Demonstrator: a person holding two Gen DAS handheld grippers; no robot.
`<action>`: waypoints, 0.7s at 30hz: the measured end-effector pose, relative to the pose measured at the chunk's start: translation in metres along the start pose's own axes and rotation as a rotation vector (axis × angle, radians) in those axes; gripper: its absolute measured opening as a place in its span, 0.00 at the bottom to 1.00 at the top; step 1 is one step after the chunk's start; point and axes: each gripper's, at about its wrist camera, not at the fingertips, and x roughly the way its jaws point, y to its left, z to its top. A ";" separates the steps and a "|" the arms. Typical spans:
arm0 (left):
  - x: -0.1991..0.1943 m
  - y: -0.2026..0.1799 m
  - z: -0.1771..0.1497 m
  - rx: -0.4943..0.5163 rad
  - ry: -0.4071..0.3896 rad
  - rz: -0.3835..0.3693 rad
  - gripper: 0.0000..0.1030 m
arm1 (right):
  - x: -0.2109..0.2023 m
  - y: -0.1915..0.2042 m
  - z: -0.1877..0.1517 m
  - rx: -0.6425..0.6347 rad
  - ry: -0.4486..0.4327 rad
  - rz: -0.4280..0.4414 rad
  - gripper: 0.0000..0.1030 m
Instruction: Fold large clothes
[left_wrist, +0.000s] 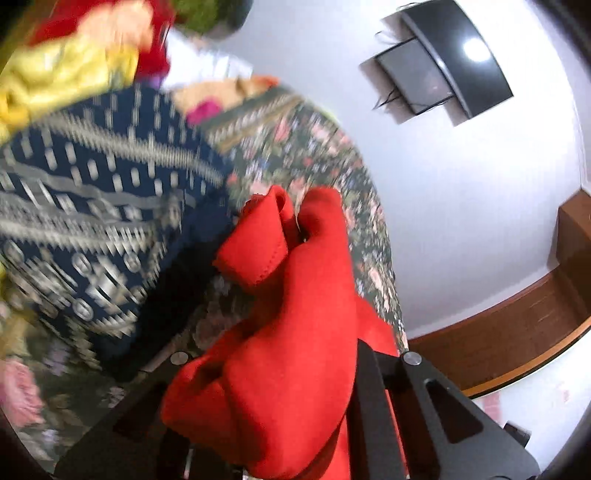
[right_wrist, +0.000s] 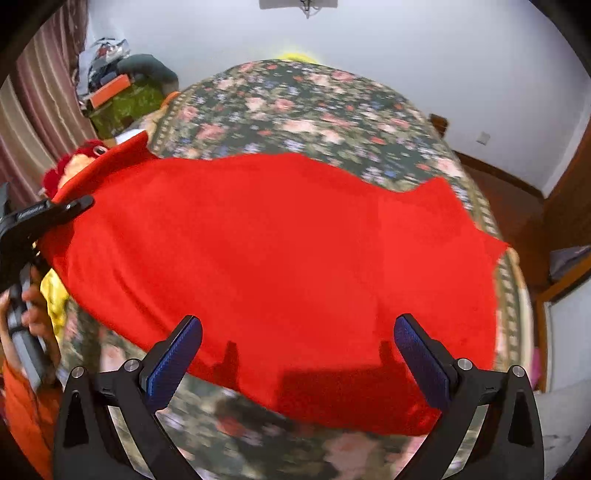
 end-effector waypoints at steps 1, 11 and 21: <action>-0.010 -0.007 0.004 0.030 -0.026 0.014 0.08 | 0.004 0.010 0.004 0.002 -0.001 0.027 1.00; -0.062 -0.021 0.017 0.176 -0.117 0.126 0.08 | 0.093 0.115 0.004 -0.190 0.148 0.073 1.00; -0.045 -0.105 -0.010 0.378 -0.108 0.123 0.08 | 0.041 0.052 0.003 -0.081 0.090 0.151 1.00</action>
